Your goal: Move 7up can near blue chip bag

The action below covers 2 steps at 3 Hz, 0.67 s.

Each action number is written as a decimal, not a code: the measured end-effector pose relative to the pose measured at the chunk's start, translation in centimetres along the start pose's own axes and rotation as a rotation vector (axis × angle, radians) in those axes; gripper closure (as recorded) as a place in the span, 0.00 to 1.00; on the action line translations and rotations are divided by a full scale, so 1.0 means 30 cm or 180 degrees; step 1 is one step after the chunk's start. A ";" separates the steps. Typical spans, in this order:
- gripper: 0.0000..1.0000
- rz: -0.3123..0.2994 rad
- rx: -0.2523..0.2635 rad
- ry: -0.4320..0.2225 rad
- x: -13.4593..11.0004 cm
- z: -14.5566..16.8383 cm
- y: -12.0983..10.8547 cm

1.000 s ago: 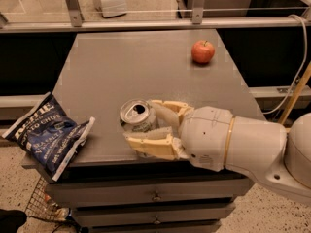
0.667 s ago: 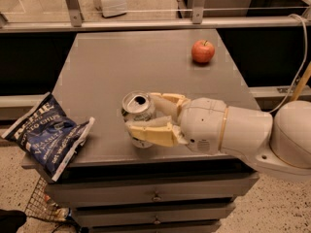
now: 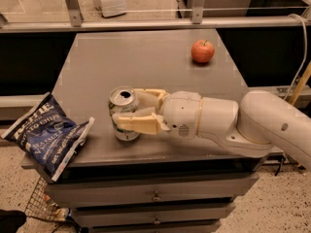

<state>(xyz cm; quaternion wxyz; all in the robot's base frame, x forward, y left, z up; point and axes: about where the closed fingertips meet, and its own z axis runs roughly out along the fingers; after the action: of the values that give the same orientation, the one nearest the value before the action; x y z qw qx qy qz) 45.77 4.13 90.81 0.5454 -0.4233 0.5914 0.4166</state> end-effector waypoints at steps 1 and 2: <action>0.85 0.0005 -0.0035 -0.0008 0.000 0.016 0.002; 0.62 0.0000 -0.0048 -0.0006 -0.002 0.022 0.007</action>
Offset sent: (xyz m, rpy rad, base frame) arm 0.0009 0.0046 -0.0004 0.0037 0.0015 0.0109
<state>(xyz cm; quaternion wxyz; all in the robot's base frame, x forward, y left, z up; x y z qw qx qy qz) 45.76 4.81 90.84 0.5427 -0.4271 0.5877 0.4215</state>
